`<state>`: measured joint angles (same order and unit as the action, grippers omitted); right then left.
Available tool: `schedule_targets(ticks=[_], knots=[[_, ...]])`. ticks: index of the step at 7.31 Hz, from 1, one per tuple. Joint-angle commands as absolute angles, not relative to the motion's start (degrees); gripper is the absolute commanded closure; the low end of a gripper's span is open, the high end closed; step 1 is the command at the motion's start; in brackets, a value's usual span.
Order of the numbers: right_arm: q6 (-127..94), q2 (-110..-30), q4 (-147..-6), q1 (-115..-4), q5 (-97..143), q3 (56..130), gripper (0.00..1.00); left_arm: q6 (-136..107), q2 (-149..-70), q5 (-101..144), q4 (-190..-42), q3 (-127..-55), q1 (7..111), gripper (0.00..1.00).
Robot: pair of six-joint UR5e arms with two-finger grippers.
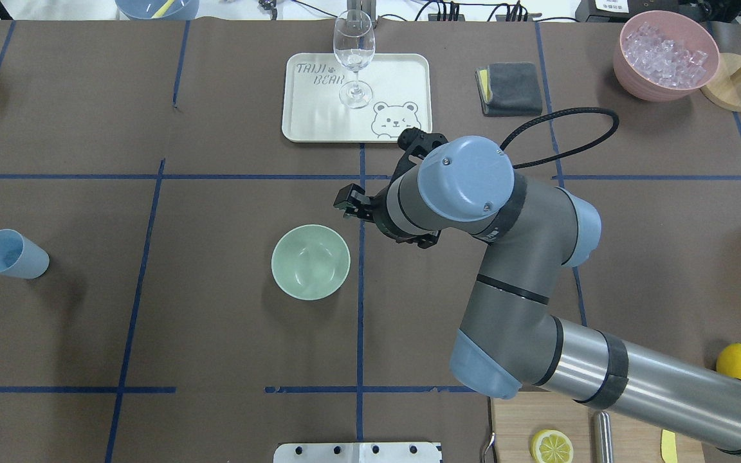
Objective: Pour ice into bowl
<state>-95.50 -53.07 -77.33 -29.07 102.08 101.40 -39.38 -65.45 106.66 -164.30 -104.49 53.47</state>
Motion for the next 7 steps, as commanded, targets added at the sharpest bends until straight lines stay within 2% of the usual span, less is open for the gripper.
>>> schedule_targets(ticks=[1,3,4,7], knots=[[-95.4,-54.1,-77.4,-31.8,102.3,103.9,0.00,-47.4,-59.7,86.8,-174.4,-104.4,40.9,0.00],[-95.4,-54.7,-77.6,-32.6,102.4,104.1,0.00,-57.7,-58.6,70.3,-176.6,-104.0,29.7,0.00],[-95.4,-54.5,-78.4,-32.8,102.4,104.4,0.00,-61.1,-58.5,57.3,-176.6,-100.8,20.7,0.00],[-95.4,-54.7,-78.8,-33.5,102.7,105.2,0.00,-73.6,-60.3,38.4,-176.6,-94.1,6.5,0.00]])
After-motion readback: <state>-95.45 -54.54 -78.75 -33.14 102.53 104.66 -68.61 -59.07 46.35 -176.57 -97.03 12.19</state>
